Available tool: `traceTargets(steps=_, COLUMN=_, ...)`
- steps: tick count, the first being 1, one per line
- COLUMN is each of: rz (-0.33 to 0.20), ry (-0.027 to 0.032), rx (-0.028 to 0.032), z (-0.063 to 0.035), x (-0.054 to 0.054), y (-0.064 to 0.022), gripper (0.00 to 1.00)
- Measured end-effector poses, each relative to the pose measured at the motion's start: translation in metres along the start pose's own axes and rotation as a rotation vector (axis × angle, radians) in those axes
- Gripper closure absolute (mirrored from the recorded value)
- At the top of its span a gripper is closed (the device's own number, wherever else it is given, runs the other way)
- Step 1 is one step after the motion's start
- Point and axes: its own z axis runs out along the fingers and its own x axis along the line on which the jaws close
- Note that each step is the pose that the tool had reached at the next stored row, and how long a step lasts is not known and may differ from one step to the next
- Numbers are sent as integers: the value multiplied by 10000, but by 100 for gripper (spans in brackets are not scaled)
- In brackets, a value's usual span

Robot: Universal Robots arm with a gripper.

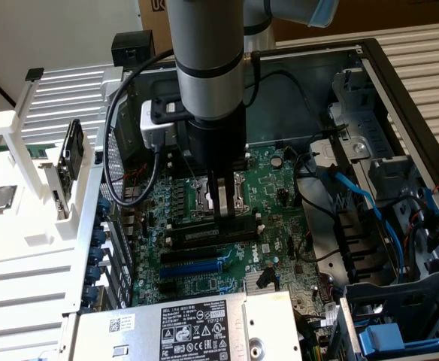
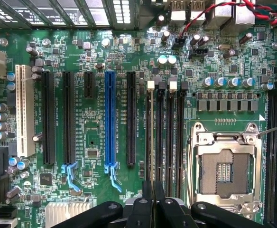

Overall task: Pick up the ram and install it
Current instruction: 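Insert the ram into the slot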

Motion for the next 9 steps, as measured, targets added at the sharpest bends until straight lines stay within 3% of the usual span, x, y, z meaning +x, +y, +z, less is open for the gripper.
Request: traceTargets(steps=9, rz=0, ry=0, rx=0, z=7, x=0, y=0, gripper=88)
